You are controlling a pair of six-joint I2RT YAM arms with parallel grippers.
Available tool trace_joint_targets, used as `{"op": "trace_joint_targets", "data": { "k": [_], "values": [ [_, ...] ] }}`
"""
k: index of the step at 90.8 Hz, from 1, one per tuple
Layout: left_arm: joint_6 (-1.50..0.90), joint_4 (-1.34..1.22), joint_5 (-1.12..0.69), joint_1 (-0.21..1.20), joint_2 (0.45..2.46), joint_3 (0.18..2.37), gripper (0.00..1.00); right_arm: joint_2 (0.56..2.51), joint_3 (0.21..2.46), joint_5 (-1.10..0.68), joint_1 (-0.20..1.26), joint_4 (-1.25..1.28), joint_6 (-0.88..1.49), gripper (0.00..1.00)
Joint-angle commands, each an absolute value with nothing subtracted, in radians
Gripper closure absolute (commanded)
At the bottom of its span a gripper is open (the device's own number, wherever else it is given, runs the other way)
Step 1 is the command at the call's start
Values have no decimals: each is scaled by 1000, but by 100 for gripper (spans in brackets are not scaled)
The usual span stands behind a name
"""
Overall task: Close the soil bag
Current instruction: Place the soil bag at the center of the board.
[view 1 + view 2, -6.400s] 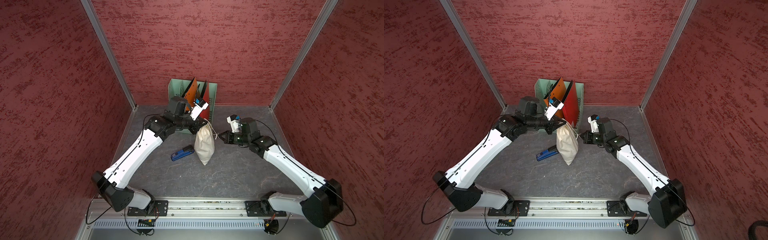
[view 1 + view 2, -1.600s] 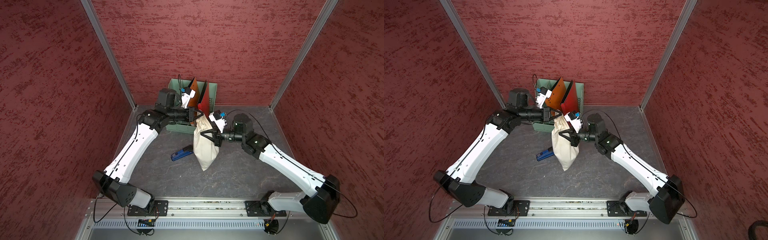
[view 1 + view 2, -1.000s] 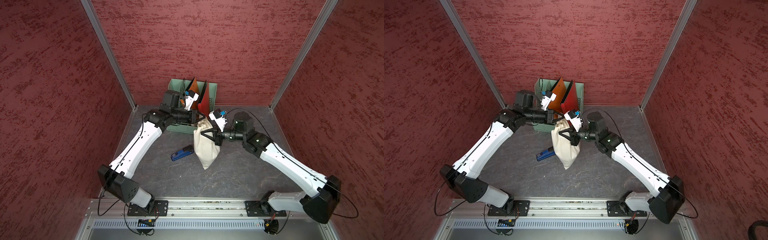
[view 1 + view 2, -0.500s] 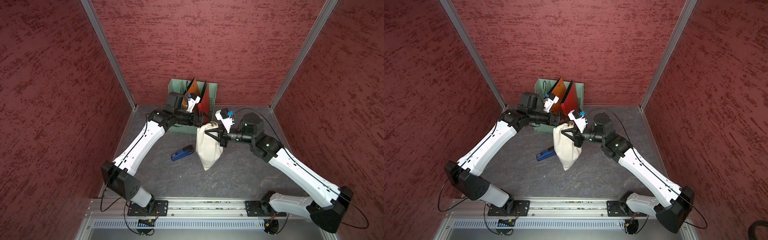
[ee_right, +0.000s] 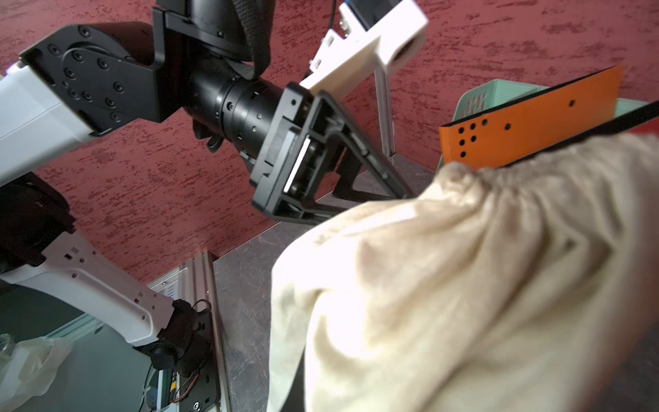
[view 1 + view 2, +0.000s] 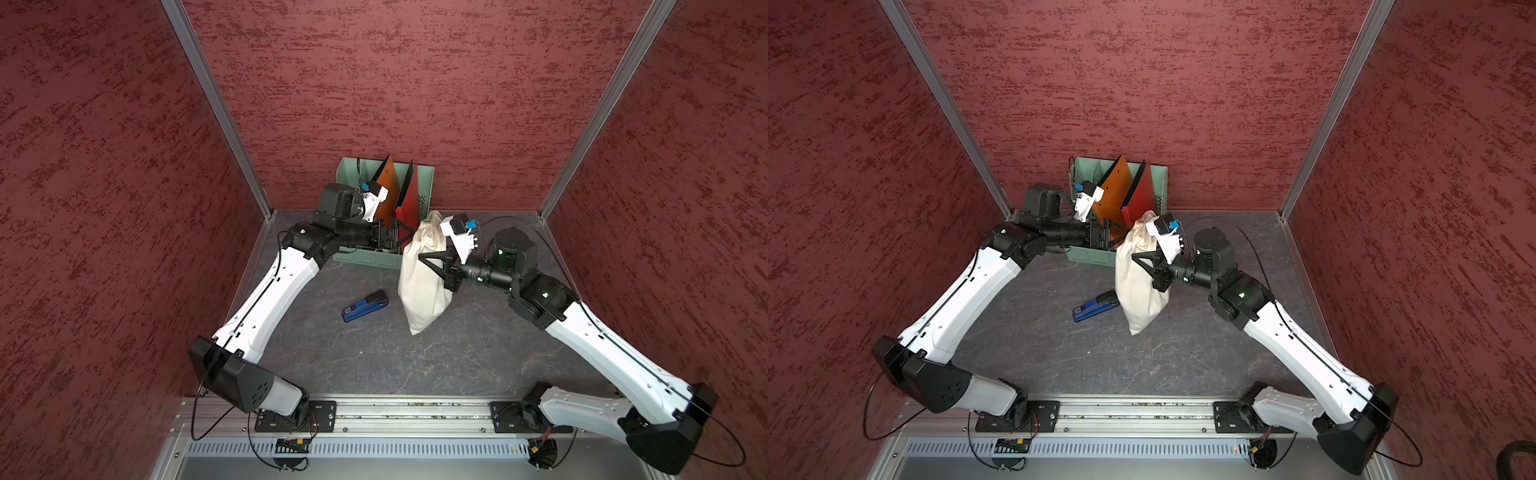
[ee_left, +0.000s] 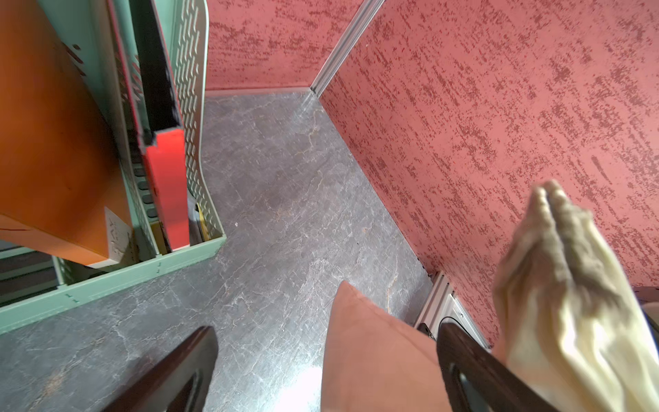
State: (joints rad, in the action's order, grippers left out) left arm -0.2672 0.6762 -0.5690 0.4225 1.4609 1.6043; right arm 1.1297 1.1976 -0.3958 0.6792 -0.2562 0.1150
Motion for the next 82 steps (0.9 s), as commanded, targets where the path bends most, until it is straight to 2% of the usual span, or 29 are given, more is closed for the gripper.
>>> {"op": "trace_joint_targets", "data": {
  "k": [1,37,82],
  "values": [
    [-279,629,-558,411,1429,1581,0,1081,1209,-258,687,-178,117,100],
    [-287,573,-558,379,1409,1535,0,1147,1345,103,687,-271,126,100],
    [-301,534,-498,389,1408,1495,0,1221,1434,400,687,-216,135,100]
  ]
}}
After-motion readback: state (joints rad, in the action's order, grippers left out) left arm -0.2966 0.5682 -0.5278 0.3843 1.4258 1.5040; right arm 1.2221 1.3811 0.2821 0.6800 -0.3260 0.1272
